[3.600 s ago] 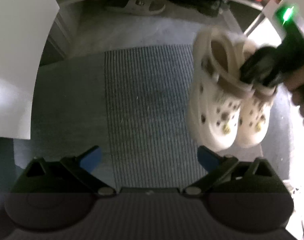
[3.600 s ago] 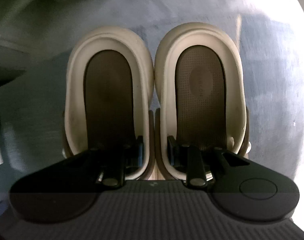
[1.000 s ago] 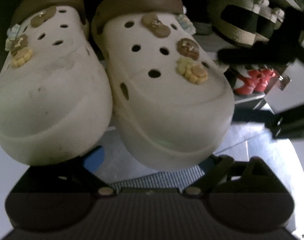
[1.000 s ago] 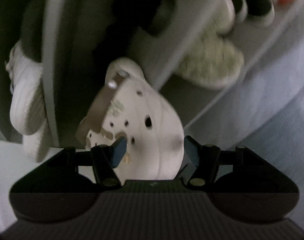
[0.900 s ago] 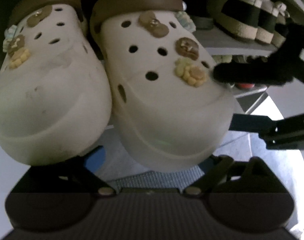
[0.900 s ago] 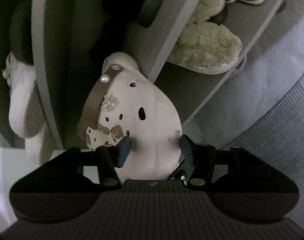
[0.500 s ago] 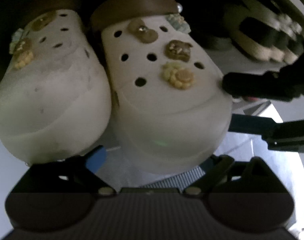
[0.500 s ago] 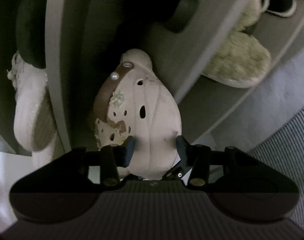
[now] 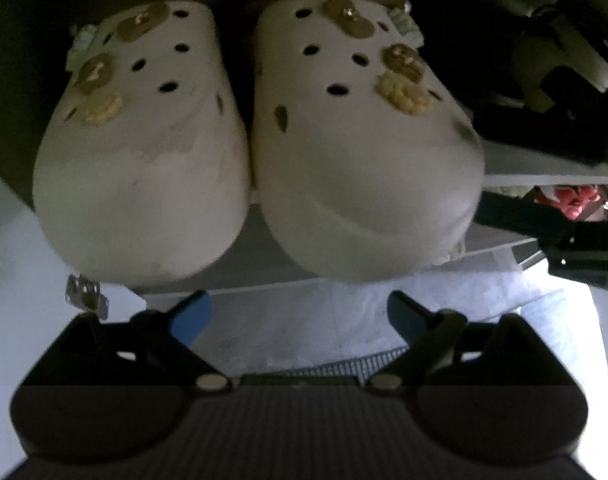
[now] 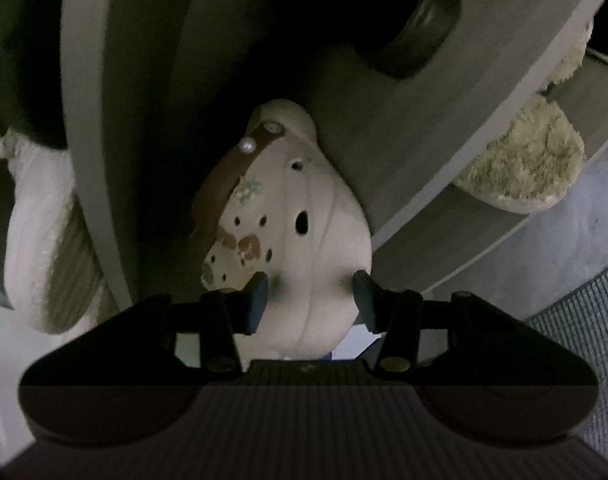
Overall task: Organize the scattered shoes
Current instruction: 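Open the right gripper and withdraw it from the shelf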
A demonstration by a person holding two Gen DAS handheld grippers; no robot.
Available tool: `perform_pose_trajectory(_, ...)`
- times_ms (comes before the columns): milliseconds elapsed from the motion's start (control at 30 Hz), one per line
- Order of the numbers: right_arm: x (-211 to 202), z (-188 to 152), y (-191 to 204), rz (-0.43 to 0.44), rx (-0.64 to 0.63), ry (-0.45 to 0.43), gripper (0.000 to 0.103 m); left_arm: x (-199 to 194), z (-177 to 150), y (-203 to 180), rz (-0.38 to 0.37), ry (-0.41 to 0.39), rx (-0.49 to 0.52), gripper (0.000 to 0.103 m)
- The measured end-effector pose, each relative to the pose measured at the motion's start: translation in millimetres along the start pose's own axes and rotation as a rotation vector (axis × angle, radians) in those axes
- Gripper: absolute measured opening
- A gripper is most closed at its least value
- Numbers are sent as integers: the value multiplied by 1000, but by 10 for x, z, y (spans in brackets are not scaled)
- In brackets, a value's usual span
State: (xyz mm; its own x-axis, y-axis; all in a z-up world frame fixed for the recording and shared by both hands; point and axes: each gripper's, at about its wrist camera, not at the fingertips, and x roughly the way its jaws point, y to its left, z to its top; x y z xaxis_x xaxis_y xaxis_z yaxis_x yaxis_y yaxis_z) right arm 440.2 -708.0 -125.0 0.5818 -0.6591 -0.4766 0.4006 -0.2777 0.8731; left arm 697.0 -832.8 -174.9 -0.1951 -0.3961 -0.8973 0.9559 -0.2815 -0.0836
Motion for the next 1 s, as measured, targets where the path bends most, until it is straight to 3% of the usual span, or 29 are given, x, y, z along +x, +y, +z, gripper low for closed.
perform_pose_trajectory(67,2,-59,-6,-4,-12,4,50,-75,-63,4,8,-14,-12,96)
perform_pose_trajectory(200,50,-242,-14,70,-5,45,48,-347,-188,53,-10,-74,-93,96)
perform_pose_trajectory(233,88,-293,36,65,-32,59,41,-435,-243,55,0,-98,-109,96)
perform_pose_trajectory(267,120,-335,77,61,-54,71,26,-520,-293,71,10,-118,-124,96)
perform_pose_trajectory(333,191,-327,100,47,-39,73,13,-630,-311,165,25,-138,-147,96)
perform_pose_trajectory(533,336,-127,236,38,-55,46,11,-755,-199,249,99,-224,-176,96)
perform_pose_trajectory(667,378,-64,264,29,-113,79,13,-772,-64,300,166,-271,-168,95)
perform_pose_trajectory(767,75,-163,85,40,-80,70,13,-757,37,318,231,-280,-180,92)
perform_pose_trajectory(833,-202,-279,-77,31,-53,64,13,-748,147,380,254,-274,-206,82)
perform_pose_trajectory(900,-398,-397,-214,7,-32,67,13,-739,193,381,265,-281,-201,81)
perform_pose_trajectory(1000,-953,-898,-675,-86,67,103,13,-686,328,273,313,-294,-123,82)
